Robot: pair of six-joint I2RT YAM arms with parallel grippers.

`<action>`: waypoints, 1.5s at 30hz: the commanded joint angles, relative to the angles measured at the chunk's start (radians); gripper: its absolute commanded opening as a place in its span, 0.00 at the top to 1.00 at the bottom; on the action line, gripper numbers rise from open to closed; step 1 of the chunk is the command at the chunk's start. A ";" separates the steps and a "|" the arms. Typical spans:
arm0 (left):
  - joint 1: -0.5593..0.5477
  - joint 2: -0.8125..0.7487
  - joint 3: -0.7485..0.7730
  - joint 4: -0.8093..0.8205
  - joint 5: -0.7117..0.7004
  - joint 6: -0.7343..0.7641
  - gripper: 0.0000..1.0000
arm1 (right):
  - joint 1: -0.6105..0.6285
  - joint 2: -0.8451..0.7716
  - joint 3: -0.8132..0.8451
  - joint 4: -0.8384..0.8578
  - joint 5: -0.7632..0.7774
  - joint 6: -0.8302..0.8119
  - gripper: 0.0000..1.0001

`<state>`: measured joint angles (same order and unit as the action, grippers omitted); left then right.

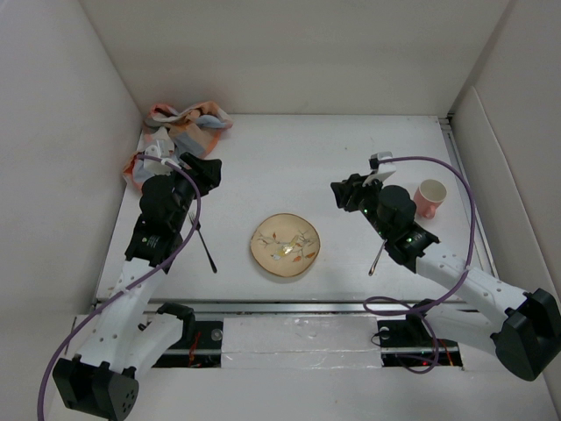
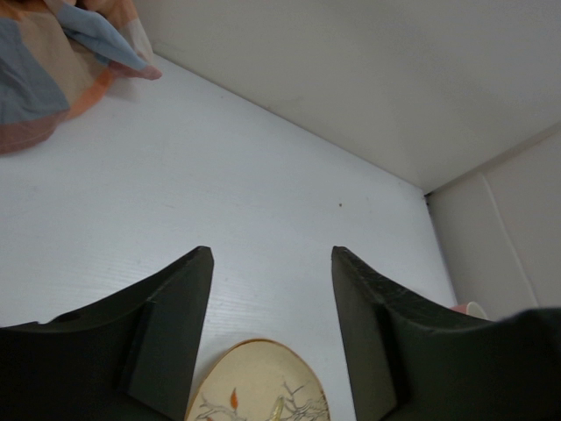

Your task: Set the dinner table for one person

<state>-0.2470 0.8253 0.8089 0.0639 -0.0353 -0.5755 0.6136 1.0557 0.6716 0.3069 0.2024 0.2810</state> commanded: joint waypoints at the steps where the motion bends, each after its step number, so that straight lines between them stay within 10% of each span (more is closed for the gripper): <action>1: 0.005 0.058 -0.034 0.199 0.006 -0.084 0.46 | -0.009 -0.007 0.008 0.093 -0.023 0.018 0.58; 4: -0.005 0.209 -0.037 0.341 -0.033 -0.122 0.64 | -0.009 0.010 0.009 0.100 -0.040 0.014 0.97; 9: 0.015 0.559 0.197 0.323 -0.176 -0.095 0.94 | -0.009 0.015 0.005 0.095 -0.026 0.004 1.00; 16: 0.144 1.047 0.779 -0.022 -0.241 0.040 0.66 | -0.018 0.049 0.009 0.095 -0.012 0.003 0.98; 25: 0.206 1.383 1.252 -0.235 -0.293 0.187 0.48 | -0.009 0.076 0.023 0.104 -0.061 -0.011 0.50; 45: 0.446 1.649 1.536 -0.124 -0.090 -0.081 0.22 | 0.018 0.202 0.097 0.077 -0.162 -0.043 0.38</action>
<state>0.2401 2.4706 2.2723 -0.0982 -0.1383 -0.6342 0.6193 1.2552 0.7139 0.3462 0.0650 0.2581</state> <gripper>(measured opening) 0.775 0.620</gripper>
